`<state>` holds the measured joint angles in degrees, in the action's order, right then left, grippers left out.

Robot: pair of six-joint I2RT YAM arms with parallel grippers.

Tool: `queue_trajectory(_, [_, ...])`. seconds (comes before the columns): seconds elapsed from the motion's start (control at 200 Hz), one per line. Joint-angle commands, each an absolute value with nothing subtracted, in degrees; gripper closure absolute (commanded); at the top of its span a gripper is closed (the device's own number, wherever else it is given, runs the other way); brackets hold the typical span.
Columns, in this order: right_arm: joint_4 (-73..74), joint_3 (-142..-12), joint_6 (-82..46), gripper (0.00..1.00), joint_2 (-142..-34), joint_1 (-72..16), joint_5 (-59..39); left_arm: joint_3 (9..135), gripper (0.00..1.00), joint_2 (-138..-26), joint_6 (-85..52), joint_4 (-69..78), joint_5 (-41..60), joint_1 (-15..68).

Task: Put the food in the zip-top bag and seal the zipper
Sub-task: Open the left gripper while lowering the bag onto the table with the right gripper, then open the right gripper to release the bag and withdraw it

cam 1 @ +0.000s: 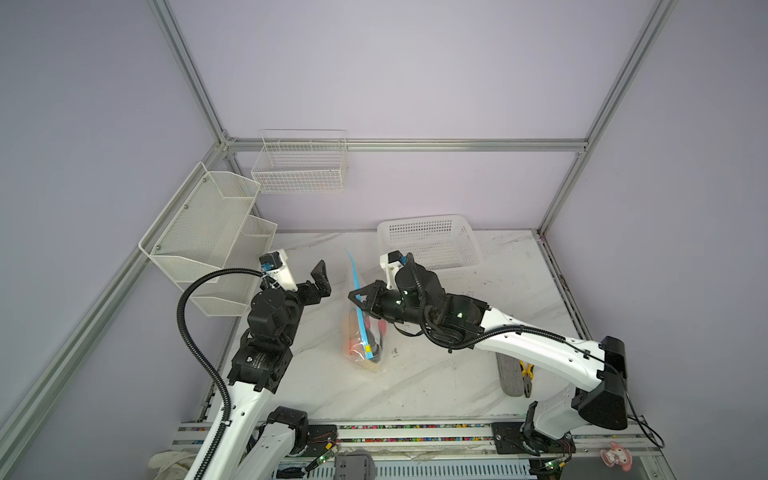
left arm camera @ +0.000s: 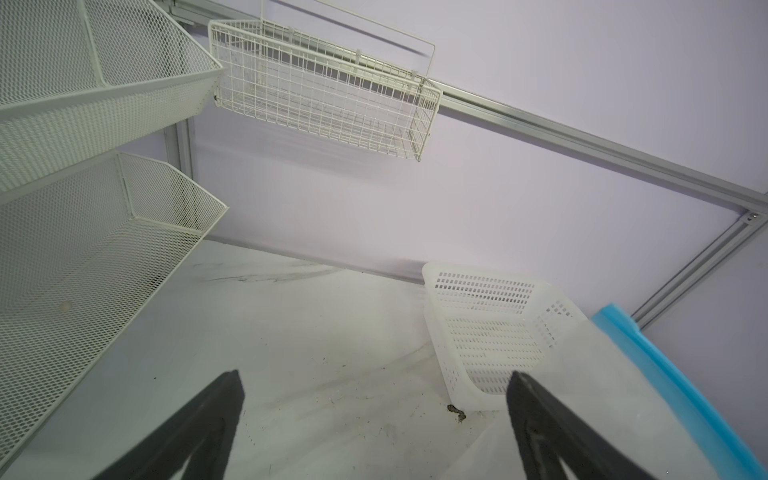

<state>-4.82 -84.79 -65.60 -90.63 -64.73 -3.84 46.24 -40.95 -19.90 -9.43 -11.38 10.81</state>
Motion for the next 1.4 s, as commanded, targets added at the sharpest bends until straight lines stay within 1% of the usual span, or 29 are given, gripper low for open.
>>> queue_trajectory(0.0, [6.5,-86.8,-71.4,1.00,-92.4,-65.6,-4.1,48.0,0.00,-39.7,-19.5,-7.0,-12.8,9.3])
queue_trajectory(0.105, [9.1,-87.1,-71.9,1.00,-94.1,-65.8,-4.7,47.6,0.00,-39.5,-19.8,-7.6,-13.0,8.2])
queue_trajectory(0.245, [10.6,-83.3,-72.2,1.00,-91.5,-65.8,-3.5,48.0,0.00,-40.5,-20.8,-9.2,-13.5,7.1])
queue_trajectory(0.35, [11.0,-74.0,-73.9,1.00,-86.0,-64.2,-1.7,47.5,0.00,-41.4,-20.8,-9.2,-12.9,6.9])
queue_trajectory(0.495, [10.8,-59.6,-75.3,1.00,-77.6,-59.9,-4.0,47.2,0.00,-42.7,-20.7,-9.8,-12.9,6.9])
queue_trajectory(0.62, [14.4,-45.9,-77.3,1.00,-71.4,-54.8,-6.9,47.3,0.00,-44.1,-19.8,-10.5,-12.3,6.7])
queue_trajectory(0.695, [14.8,-40.9,-76.5,1.00,-68.9,-51.7,-8.3,47.0,0.00,-44.7,-19.4,-10.6,-12.2,6.8])
queue_trajectory(0.84, [15.3,-35.2,-70.7,1.00,-65.6,-46.4,-11.0,46.2,0.00,-45.3,-19.2,-11.3,-12.8,6.8])
queue_trajectory(0.95, [15.3,-32.5,-64.1,1.00,-64.8,-43.7,-12.5,45.2,0.00,-45.5,-19.4,-11.2,-12.4,6.7])
queue_trajectory(1.125, [15.5,-29.8,-55.1,1.00,-66.9,-41.6,-12.9,44.1,0.00,-46.1,-20.0,-11.2,-11.2,6.7])
queue_trajectory(1.245, [17.1,-26.6,-52.2,1.00,-68.7,-40.1,-12.5,43.7,0.00,-46.3,-20.1,-11.4,-10.8,6.7])
queue_trajectory(1.395, [22.9,-20.2,-49.8,1.00,-70.4,-36.9,-12.7,43.3,0.00,-46.2,-19.7,-11.9,-10.7,6.7])
